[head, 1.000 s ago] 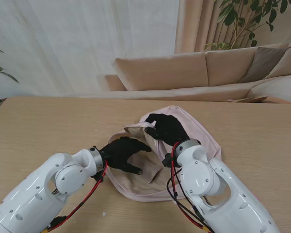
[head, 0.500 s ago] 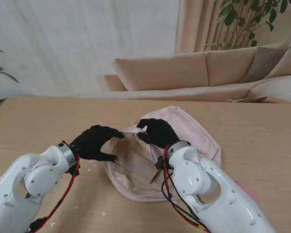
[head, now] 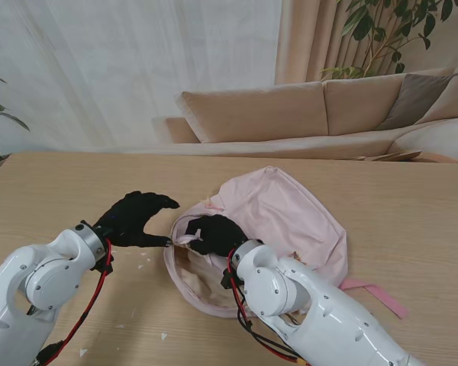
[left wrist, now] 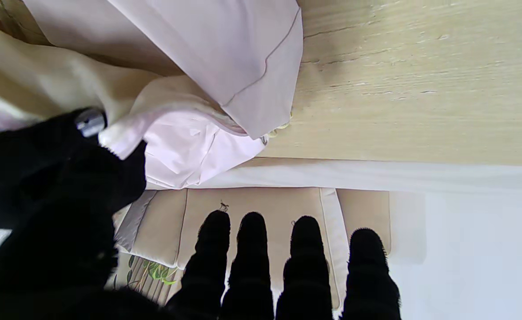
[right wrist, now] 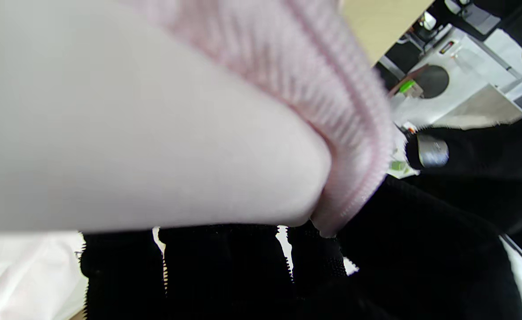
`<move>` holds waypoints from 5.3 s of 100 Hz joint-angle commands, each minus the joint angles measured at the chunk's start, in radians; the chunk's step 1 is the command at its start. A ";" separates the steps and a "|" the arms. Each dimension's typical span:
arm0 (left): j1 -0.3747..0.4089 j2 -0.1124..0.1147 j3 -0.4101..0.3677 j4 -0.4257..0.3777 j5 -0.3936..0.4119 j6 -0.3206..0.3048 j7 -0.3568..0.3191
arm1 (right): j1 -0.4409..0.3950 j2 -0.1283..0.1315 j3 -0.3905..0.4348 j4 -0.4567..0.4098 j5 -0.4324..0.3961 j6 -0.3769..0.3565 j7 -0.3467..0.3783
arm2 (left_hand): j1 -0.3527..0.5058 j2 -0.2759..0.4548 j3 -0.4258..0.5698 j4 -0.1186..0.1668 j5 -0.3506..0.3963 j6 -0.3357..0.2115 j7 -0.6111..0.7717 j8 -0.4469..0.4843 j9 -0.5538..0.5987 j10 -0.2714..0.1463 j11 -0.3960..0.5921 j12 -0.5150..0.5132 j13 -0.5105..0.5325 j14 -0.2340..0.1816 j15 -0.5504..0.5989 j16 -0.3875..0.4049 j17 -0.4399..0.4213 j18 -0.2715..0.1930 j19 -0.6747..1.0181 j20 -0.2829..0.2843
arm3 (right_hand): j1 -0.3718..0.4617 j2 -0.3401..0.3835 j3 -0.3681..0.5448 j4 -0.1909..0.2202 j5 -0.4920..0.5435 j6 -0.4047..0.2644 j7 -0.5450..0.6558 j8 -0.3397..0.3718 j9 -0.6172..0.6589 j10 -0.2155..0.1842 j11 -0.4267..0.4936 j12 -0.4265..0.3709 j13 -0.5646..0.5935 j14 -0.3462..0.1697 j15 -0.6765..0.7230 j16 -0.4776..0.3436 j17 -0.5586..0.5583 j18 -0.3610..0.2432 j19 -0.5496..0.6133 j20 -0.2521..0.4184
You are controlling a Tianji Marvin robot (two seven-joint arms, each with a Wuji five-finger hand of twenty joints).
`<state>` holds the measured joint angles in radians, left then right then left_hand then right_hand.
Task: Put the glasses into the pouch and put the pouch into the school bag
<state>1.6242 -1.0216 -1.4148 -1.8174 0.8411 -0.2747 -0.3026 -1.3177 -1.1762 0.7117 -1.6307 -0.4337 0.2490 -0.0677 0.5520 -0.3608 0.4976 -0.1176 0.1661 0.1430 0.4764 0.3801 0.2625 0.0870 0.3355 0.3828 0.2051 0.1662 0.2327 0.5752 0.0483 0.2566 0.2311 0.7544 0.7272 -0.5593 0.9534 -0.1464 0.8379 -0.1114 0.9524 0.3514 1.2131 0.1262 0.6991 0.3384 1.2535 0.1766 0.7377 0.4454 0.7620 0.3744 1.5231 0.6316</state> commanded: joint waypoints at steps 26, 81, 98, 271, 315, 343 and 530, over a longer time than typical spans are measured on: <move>0.027 -0.003 -0.007 -0.007 0.010 -0.030 -0.006 | 0.022 0.006 -0.048 0.024 -0.035 0.000 0.083 | 0.015 0.038 -0.018 0.033 -0.021 -0.001 -0.034 -0.014 -0.022 0.001 -0.018 -0.013 -0.026 -0.007 -0.033 -0.024 -0.020 -0.001 -0.023 -0.025 | -0.333 -0.064 0.026 0.074 -0.124 0.133 -0.401 0.028 -0.280 0.009 -0.185 -0.058 -0.270 0.036 -0.290 -0.075 -0.191 0.025 -0.166 -0.012; 0.001 0.018 0.035 0.037 0.180 -0.130 -0.044 | -0.230 0.118 0.253 -0.268 -0.239 0.075 0.334 | 0.157 -0.090 0.190 0.027 -0.018 -0.340 -0.186 -0.066 -0.097 -0.123 -0.194 -0.067 -0.105 -0.086 -0.096 -0.063 -0.063 -0.074 -0.035 -0.048 | -0.343 0.203 -0.313 0.110 -0.434 0.060 -0.548 -0.072 -0.758 -0.068 -0.277 -0.084 -0.830 0.002 -0.458 -0.156 -0.648 -0.030 -0.542 -0.035; -0.018 0.017 0.090 0.077 0.234 -0.121 0.007 | -0.283 0.135 0.309 -0.295 -0.366 0.123 0.398 | 0.262 -0.068 0.229 0.035 -0.008 -0.428 -0.133 -0.026 -0.102 -0.148 -0.208 -0.021 -0.106 -0.098 -0.082 -0.047 -0.056 -0.092 -0.025 -0.041 | -0.320 0.237 -0.338 0.122 -0.446 0.021 -0.552 -0.066 -0.774 -0.106 -0.294 -0.093 -0.866 -0.002 -0.476 -0.162 -0.683 -0.031 -0.577 -0.038; 0.099 0.010 0.167 -0.001 0.087 -0.221 0.062 | -0.065 0.113 0.228 -0.081 -0.358 0.090 0.320 | 0.570 0.018 -0.099 0.013 0.534 -0.213 0.487 0.213 0.726 -0.020 0.038 0.322 0.261 -0.053 0.290 0.064 0.018 -0.021 0.475 -0.029 | -0.332 0.209 -0.190 0.132 -0.360 0.019 -0.446 -0.046 -0.626 -0.138 -0.225 -0.058 -0.678 -0.029 -0.406 -0.144 -0.555 -0.052 -0.449 -0.095; 0.093 0.008 0.170 0.013 0.084 -0.226 0.082 | -0.229 0.155 0.388 -0.205 -0.486 0.182 0.536 | 0.571 0.017 -0.098 0.013 0.534 -0.209 0.491 0.205 0.725 -0.018 0.036 0.323 0.261 -0.045 0.289 0.065 0.013 -0.013 0.477 -0.040 | -0.303 0.486 -0.518 0.235 -0.695 -0.074 -0.726 -0.095 -0.980 -0.167 -0.414 -0.155 -1.020 -0.094 -0.561 -0.254 -0.802 -0.141 -0.789 -0.287; 0.102 0.009 0.172 0.007 0.082 -0.230 0.078 | -0.137 0.144 0.313 -0.057 -0.324 0.153 0.458 | 0.572 0.016 -0.097 0.012 0.532 -0.199 0.495 0.200 0.727 -0.005 0.046 0.323 0.280 -0.029 0.301 0.070 0.028 -0.006 0.498 -0.034 | -0.295 0.451 -0.521 0.245 -0.624 -0.085 -0.667 -0.057 -0.897 -0.170 -0.374 -0.137 -0.930 -0.077 -0.522 -0.242 -0.724 -0.110 -0.722 -0.256; -0.153 -0.021 0.244 0.270 0.174 0.139 0.237 | -0.135 0.117 0.271 -0.108 -0.265 -0.069 0.324 | 0.264 0.025 0.158 0.035 0.138 -0.319 0.033 0.003 0.042 -0.050 0.063 0.033 -0.028 -0.038 0.107 0.045 -0.046 -0.058 0.268 0.009 | -0.324 0.324 -0.247 0.215 -0.493 -0.066 -0.453 -0.084 -0.707 -0.173 -0.306 -0.095 -0.740 -0.093 -0.461 -0.225 -0.593 -0.091 -0.532 -0.252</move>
<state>1.4862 -1.0266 -1.1822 -1.5621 1.0169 -0.1485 -0.0609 -1.4410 -1.0593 0.9823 -1.7292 -0.6972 0.1859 0.2443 0.7810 -0.3484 0.6143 -0.1160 0.3238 -0.1334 0.5361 0.3920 0.3388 0.0561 0.3851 0.4012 0.2154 0.1456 0.3284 0.5988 0.0172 0.2213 0.4858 0.7328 0.4207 -0.2226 0.6919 0.0742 0.3297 -0.1635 0.4899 0.2767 0.4793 -0.0370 0.3848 0.2379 0.4979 0.1008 0.2680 0.2110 0.1659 0.2765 0.9733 0.3682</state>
